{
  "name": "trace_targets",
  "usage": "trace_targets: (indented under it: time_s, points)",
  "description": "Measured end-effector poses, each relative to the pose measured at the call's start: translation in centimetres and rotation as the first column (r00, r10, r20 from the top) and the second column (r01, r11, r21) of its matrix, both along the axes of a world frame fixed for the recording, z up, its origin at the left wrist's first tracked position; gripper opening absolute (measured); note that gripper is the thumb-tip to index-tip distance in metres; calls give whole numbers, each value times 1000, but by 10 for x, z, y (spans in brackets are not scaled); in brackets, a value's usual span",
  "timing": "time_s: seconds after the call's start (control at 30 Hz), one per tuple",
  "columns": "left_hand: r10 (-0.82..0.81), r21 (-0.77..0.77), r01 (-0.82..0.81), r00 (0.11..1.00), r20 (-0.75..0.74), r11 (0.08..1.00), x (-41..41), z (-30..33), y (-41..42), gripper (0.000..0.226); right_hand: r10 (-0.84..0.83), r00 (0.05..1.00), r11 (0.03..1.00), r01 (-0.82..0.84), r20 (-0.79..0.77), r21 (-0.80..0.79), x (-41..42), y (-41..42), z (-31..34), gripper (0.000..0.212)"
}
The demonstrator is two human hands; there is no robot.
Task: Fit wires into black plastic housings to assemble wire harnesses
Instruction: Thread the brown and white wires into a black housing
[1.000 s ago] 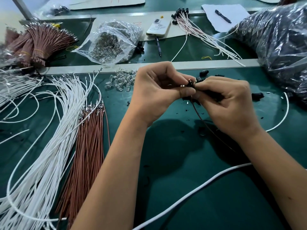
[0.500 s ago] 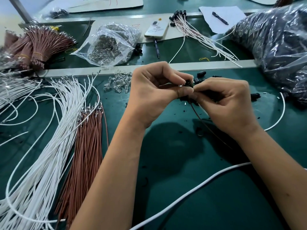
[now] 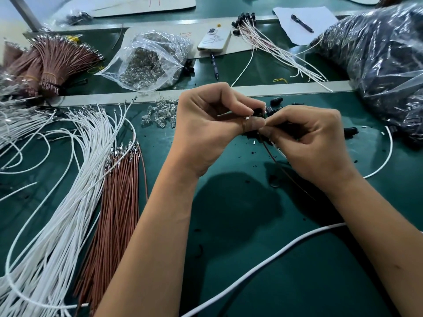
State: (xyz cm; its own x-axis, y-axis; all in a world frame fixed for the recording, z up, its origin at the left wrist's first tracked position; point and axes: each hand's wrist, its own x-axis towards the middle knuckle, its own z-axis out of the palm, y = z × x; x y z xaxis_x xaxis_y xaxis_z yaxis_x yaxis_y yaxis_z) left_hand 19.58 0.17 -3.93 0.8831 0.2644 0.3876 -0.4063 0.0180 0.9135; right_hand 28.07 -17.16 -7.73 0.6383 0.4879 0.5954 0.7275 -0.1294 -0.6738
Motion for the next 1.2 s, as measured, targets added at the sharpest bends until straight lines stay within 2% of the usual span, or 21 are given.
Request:
trace_targets:
  time_s: [0.17,0.3,0.57,0.77,1.07,1.2]
  points:
    - [0,-87,1,1000,14,996,2,-3,1,36,-17,1000,1000,17,-9,-23,-2,2,0,7]
    - [0,-150,-4,1000,-31,989,5,-6,2,34,-42,999,995,42,2,-88,-8,2,2,11]
    - [-40,-185,10,986,-160,983,7,-14,-3,30,-64,998,996,65,31,-67,-11,5,6,8]
    - [-29,-177,-3,984,-175,984,7,-15,-3,30,-71,994,994,77,78,-76,-11,6,6,11]
    - [-3,-220,-37,984,-179,975,7,-16,-3,29,2,992,996,-14,-125,-92,-9,6,3,15]
    - [24,-232,-73,978,-208,970,8,-16,-3,27,-41,986,995,25,-161,-101,-12,8,3,14]
